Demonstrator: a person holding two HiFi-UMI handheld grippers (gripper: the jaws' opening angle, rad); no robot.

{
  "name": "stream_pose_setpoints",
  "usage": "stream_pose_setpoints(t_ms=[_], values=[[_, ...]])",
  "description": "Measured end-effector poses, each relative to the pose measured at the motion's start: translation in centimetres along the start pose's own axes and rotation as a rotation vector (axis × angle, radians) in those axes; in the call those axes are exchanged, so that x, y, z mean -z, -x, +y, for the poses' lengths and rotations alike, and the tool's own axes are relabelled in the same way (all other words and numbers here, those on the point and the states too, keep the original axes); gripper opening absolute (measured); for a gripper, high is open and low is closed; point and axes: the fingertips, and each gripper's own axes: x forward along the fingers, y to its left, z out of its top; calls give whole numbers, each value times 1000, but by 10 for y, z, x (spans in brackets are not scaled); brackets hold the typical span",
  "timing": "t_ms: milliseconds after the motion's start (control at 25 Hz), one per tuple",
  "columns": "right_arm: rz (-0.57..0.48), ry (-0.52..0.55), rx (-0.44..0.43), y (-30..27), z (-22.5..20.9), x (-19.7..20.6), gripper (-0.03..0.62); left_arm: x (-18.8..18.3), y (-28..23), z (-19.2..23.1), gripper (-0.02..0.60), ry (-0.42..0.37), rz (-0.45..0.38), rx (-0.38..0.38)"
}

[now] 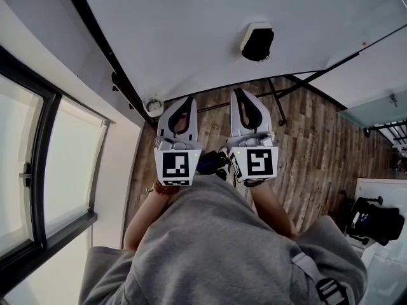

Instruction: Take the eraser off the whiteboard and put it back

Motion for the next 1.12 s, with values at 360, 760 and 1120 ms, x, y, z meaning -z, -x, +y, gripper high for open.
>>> stream_pose_setpoints(t_ms=[360, 760, 1120], values=[[7, 4, -14, 5, 11, 3, 12, -1, 7, 3, 6, -9, -17, -10], [31, -10, -22, 17, 16, 12, 11, -1, 13, -1, 6, -14, -15, -19], [40, -14, -7, 26, 8, 14, 12, 2, 11, -13, 6, -21, -4, -2]])
